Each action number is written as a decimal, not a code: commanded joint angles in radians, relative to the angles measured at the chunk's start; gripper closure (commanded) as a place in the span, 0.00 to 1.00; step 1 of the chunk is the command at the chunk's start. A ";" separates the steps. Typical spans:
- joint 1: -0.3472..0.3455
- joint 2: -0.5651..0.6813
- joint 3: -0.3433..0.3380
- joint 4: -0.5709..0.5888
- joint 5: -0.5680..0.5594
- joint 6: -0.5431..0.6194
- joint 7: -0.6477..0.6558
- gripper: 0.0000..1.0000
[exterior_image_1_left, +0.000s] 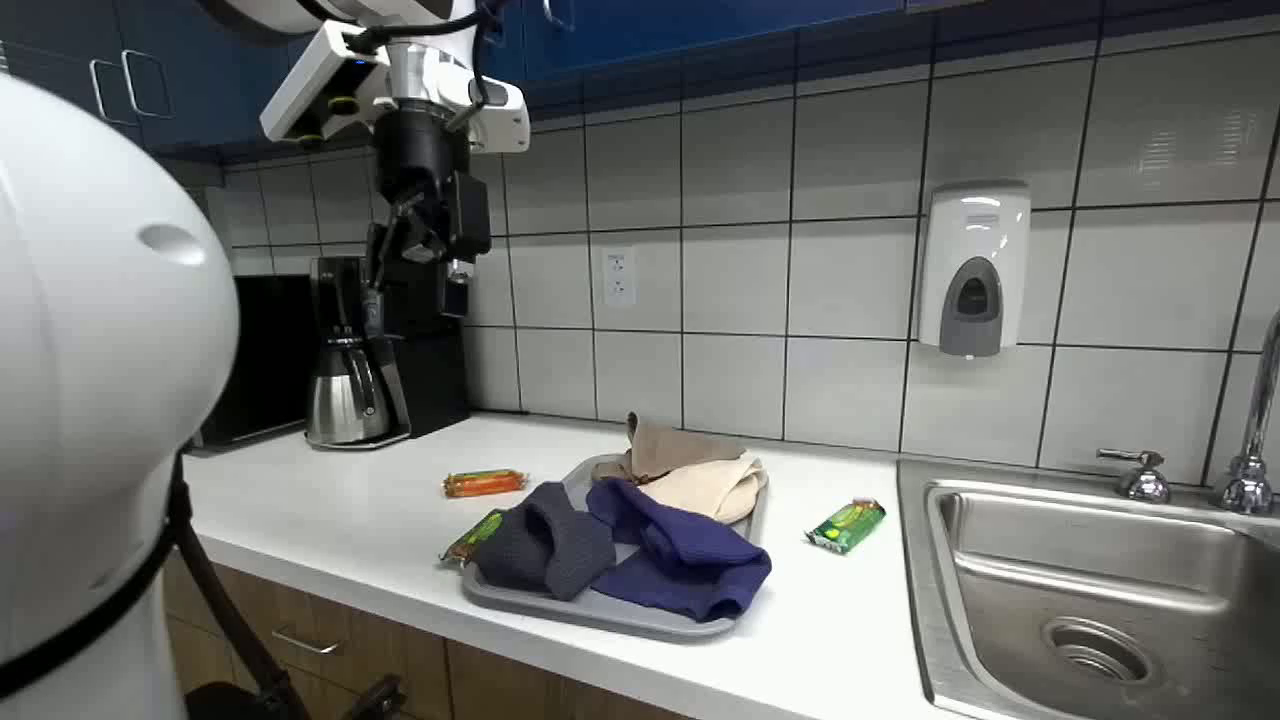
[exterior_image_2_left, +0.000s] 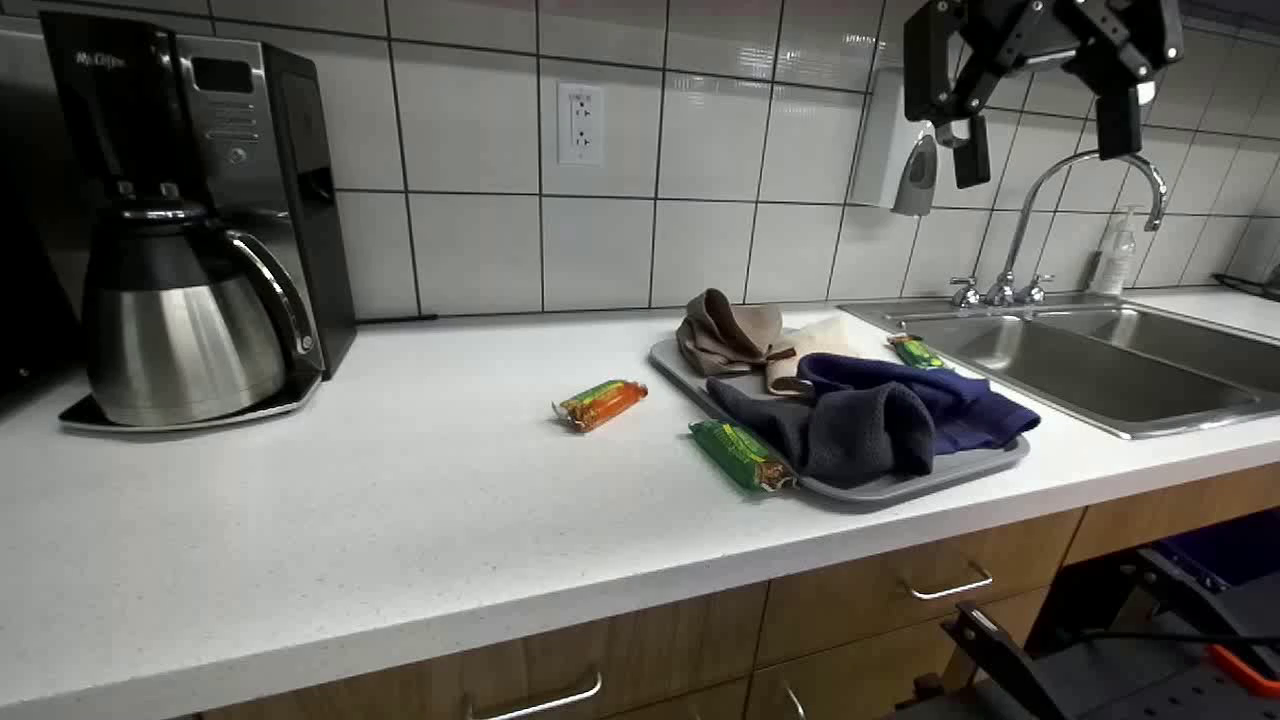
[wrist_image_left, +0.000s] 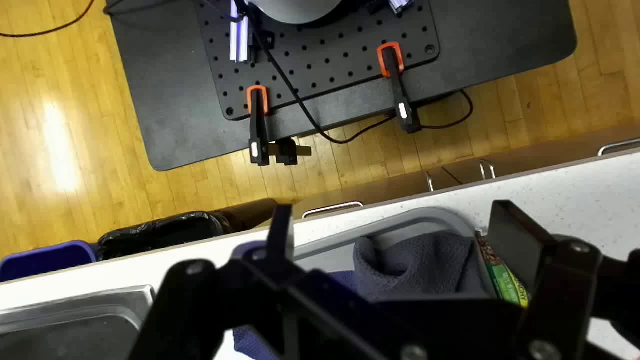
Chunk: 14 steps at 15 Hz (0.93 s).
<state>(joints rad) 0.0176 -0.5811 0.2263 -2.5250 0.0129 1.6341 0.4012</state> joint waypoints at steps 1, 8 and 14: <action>0.012 0.003 -0.011 0.002 -0.005 -0.002 0.005 0.00; 0.015 0.001 -0.004 -0.009 -0.012 0.011 0.007 0.00; 0.025 -0.007 0.007 -0.087 -0.002 0.153 0.038 0.00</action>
<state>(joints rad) 0.0317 -0.5759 0.2264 -2.5646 0.0129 1.7130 0.4020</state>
